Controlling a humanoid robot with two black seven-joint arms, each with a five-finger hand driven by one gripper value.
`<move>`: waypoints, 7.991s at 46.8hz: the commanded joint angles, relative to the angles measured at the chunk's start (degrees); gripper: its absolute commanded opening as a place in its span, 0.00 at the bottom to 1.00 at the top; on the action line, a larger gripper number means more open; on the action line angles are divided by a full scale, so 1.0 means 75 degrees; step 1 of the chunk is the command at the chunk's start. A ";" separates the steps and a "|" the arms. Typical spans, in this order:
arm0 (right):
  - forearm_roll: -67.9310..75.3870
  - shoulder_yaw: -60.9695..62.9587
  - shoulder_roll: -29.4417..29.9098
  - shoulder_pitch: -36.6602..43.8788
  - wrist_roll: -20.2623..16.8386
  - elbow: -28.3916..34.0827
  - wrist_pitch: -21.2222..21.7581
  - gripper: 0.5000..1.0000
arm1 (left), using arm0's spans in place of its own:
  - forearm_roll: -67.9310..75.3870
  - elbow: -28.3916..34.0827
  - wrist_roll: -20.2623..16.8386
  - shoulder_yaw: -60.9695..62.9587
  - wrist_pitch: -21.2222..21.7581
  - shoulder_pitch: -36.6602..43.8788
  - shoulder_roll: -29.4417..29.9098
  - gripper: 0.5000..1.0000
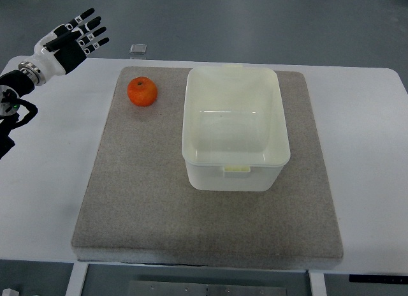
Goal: Put orange in box with left hand
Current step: 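Move the open left hand toward the orange beside the box, then rotate the left hand palm-down and lower it over the orange, then close the left hand fingers around the orange, then lift the orange with the left hand and carry it over the box, then open the left hand to drop the orange into the box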
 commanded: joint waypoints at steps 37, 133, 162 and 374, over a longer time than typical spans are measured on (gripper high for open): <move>0.0000 0.0000 0.0000 0.0001 0.0000 0.0000 0.0001 0.86 | 0.1450 -0.0009 -0.0275 0.0136 -0.0165 -0.0178 0.0071 0.99; 0.0000 0.0000 0.0000 0.0001 0.0000 0.0000 0.0001 0.86 | 1.1097 -0.1462 -0.1916 0.3241 0.1850 -0.1444 0.0188 0.99; 0.0000 0.0000 0.0000 0.0001 0.0000 0.0000 0.0001 0.86 | 1.2269 -0.1415 -0.1905 0.3241 0.2273 -0.1374 -0.0269 0.98; 0.0000 0.0000 0.0000 0.0001 0.0000 0.0000 0.0001 0.86 | 1.3887 -0.6900 -0.1764 0.1730 0.0667 -0.1222 -0.0140 0.77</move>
